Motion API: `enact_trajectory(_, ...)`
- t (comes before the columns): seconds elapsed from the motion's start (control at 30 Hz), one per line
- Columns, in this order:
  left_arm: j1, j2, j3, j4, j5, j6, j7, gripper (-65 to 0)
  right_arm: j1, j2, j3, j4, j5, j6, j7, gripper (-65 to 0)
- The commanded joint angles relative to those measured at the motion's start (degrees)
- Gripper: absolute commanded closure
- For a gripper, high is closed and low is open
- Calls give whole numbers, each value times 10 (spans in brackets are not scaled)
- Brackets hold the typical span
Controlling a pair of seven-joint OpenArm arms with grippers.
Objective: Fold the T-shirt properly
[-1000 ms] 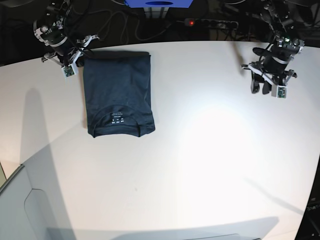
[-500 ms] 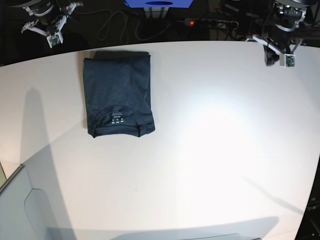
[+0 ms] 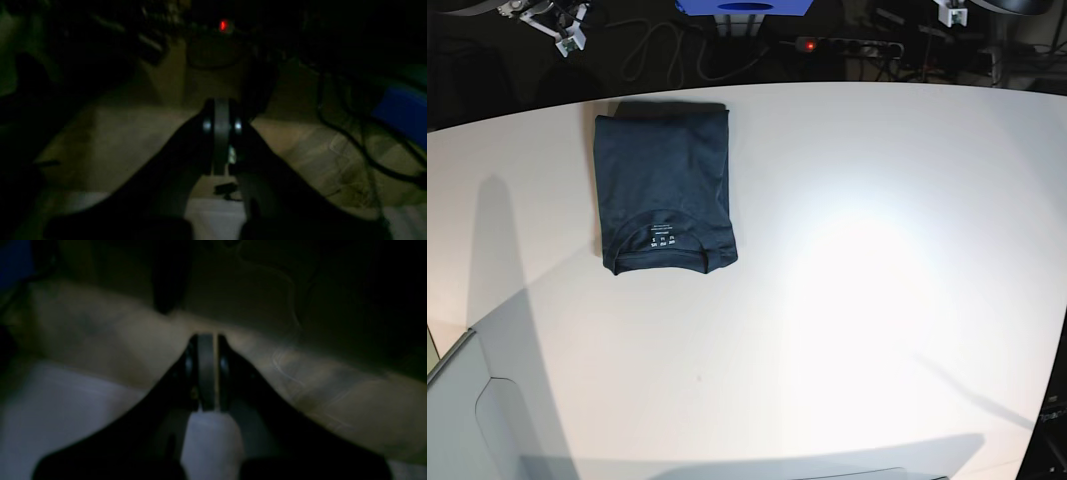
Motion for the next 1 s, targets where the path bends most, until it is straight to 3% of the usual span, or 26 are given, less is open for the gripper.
enact_trajectory(0.0,-2,-19,27,-43,-3,-7,-27,0,-2,3,3,-25,-3,10,15,0)
enact_trajectory(0.13,-73,-69,154,-242,-3,-3,-150,0,33,18,-19,-152,-3,10,105,0)
enact_trajectory(0.23,-154,-88,230,-411,-3,-3,-222,0,82,48,-61,-292,-3,10,183,0)
enact_trajectory(0.33,-225,-89,284,-545,-3,-3,-280,0,125,75,-96,-416,-3,10,265,0)
enact_trajectory(0.47,-264,-81,338,-588,-6,-3,-304,0,140,93,-134,-486,-3,-2,365,0)
enact_trajectory(0.57,-267,-55,351,-588,-4,8,-304,0,137,96,-165,-494,-3,-114,385,0)
enact_trajectory(0.77,-280,-31,351,-590,-3,120,-306,0,136,91,-225,-496,-3,-346,387,0)
enact_trajectory(0.87,-280,-27,351,-590,-3,142,-306,0,140,74,-245,-496,-2,-439,388,0)
enact_trajectory(0.97,-282,-17,351,-591,-3,144,-307,0,145,57,-262,-496,-2,-508,388,0)
